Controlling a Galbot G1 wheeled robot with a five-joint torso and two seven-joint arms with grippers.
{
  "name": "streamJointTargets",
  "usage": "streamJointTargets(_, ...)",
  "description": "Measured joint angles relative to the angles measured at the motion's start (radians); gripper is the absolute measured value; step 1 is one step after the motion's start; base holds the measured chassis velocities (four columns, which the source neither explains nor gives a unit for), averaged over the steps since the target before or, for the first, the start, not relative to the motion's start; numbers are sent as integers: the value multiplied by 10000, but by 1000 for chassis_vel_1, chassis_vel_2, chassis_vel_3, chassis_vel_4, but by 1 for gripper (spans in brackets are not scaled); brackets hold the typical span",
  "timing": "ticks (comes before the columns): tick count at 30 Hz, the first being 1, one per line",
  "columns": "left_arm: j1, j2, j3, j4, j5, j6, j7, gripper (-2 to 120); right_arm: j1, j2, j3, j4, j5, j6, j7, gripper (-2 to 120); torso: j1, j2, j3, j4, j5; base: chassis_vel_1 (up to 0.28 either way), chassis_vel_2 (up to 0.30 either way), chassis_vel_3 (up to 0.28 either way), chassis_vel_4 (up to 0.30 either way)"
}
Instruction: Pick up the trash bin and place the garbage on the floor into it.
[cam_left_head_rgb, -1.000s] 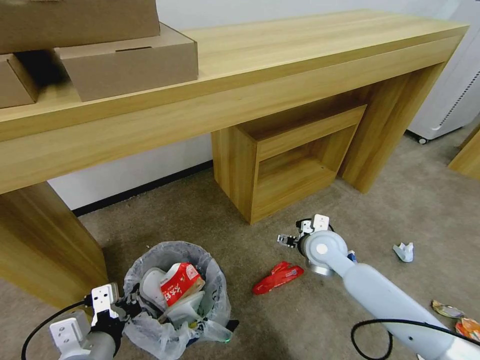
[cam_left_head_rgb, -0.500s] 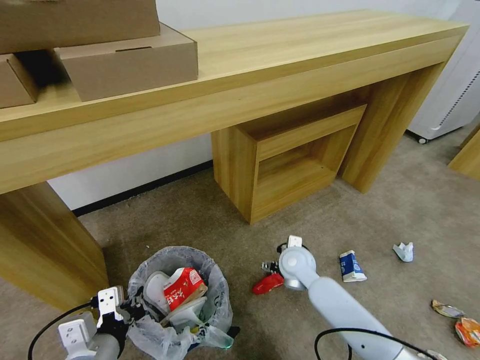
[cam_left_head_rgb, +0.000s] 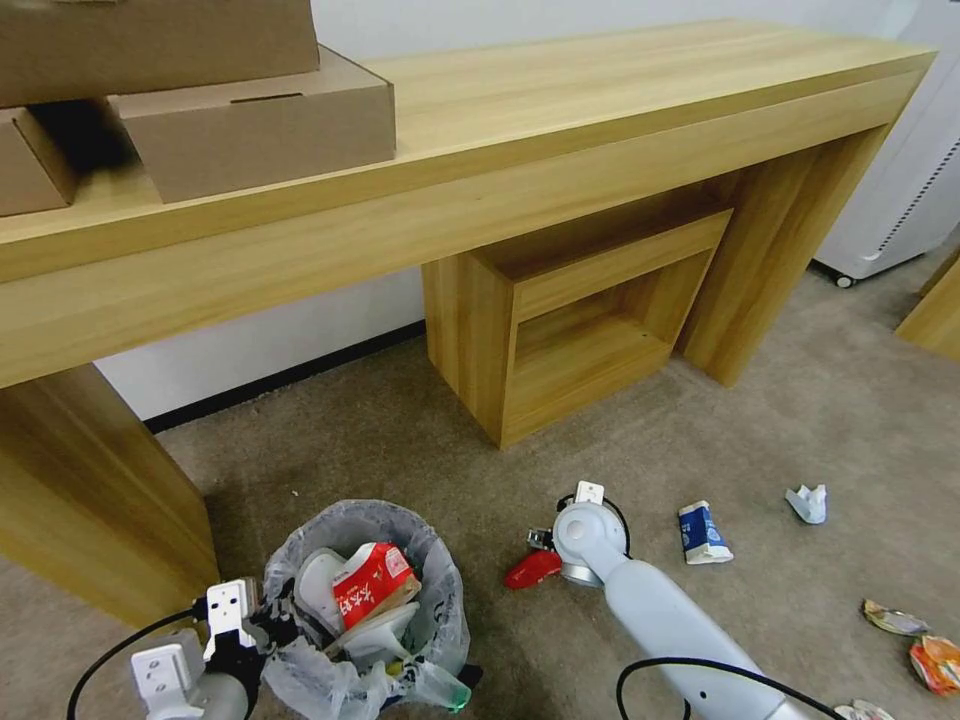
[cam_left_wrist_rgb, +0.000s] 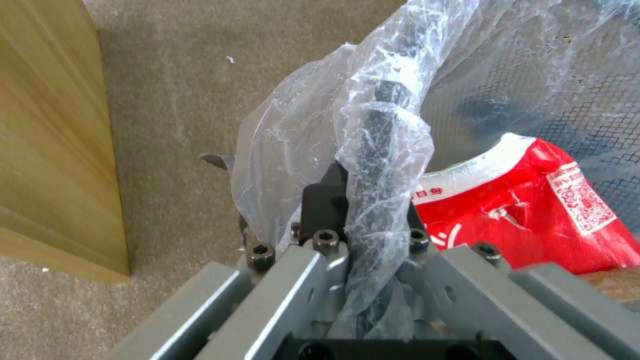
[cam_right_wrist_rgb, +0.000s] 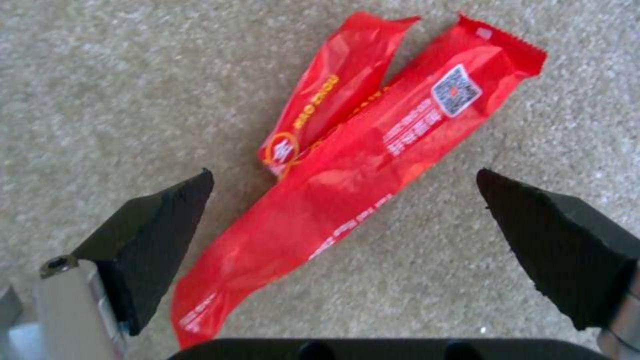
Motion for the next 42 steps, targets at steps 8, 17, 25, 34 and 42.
streamJointTargets(8, -17, -3, 269, 93, 141, -58, -32, 0, -226, -93, 247, -203, -469, 183, -398, 100, 0, 0, 0, -1, 0, 0, 0, 0, 0)
streamJointTargets(17, -156, 192, 188, -34, -437, -75, -198, 0, -203, 102, 367, -571, -784, 339, -750, 100, 1, 0, 0, -1, 0, 0, 0, 0, 0)
streamJointTargets(25, -211, 428, -66, -211, -1074, -137, -428, 0, -136, 326, 368, -1045, -1319, 520, -1130, 100, 1, 0, 0, -1, -1, 0, 0, 0, 0)
streamJointTargets(34, -77, 409, 59, -278, -889, -180, -417, 0, -146, 452, 371, -1641, -1992, 760, -1654, 93, 1, 0, 0, 0, 0, 0, 0, 0, 0)
streamJointTargets(42, 56, 267, 275, -294, -455, -251, -289, 0, -199, 464, 352, -1803, -2303, 965, -1788, 65, 1, 0, 0, 0, 0, 0, 0, 0, 0)
